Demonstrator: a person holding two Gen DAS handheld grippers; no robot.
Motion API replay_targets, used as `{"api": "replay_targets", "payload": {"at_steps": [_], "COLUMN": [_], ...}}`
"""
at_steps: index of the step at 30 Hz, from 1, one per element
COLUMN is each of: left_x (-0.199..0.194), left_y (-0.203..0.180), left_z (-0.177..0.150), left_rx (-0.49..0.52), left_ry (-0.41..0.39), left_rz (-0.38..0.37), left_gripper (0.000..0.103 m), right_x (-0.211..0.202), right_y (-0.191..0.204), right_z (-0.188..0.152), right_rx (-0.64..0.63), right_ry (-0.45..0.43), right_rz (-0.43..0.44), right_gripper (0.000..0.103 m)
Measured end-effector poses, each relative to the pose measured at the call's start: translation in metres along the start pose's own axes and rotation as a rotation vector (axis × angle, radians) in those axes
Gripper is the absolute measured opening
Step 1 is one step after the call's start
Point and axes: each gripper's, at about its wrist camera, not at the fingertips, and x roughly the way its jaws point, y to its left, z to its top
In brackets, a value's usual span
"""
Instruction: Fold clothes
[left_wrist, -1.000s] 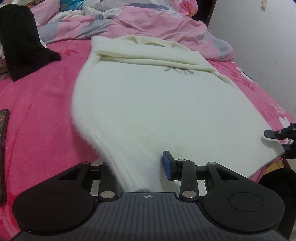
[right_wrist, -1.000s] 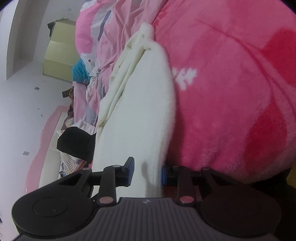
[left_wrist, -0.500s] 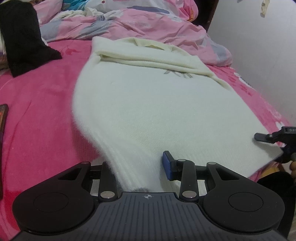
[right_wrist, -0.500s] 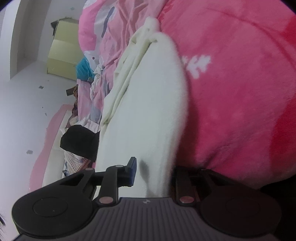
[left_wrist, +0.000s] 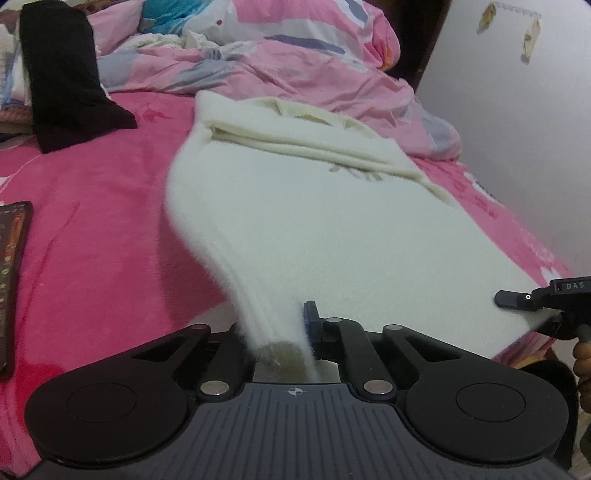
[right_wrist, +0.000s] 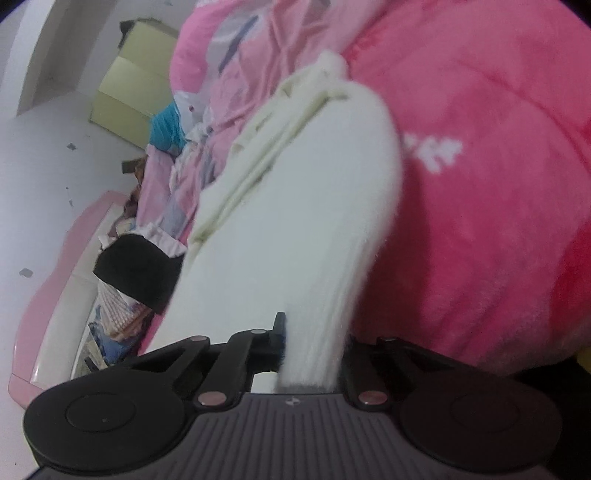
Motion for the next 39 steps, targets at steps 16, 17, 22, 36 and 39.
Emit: {"api": "replay_targets", "payload": {"at_steps": [16, 17, 22, 36, 39], "left_x": [-0.049, -0.052, -0.063, -0.040, -0.047], "left_y": [-0.009, -0.010, -0.013, 0.038, 0.042], "left_z": [0.002, 0.002, -0.001, -0.018, -0.019], "left_rx": [0.023, 0.026, 0.046, -0.159, -0.156], "left_ry": [-0.124, -0.131, -0.156, 0.002, 0.003], "left_rz": [-0.040, -0.044, -0.062, -0.161, -0.176], "left_gripper": [0.002, 0.002, 0.002, 0.005, 0.008], "right_x": [-0.037, -0.038, -0.042, -0.027, -0.023], "right_y": [0.041, 0.041, 0.046, 0.020, 0.012], "right_z": [-0.004, -0.004, -0.008, -0.010, -0.011], "right_rx": [-0.118, -0.119, -0.131, -0.051, -0.029], "right_ry": [-0.095, -0.097, -0.104, -0.051, -0.036], "right_rz": [0.029, 0.029, 0.036, 0.026, 0.021], "right_gripper": [0.004, 0.004, 0.004, 0.004, 0.004]}}
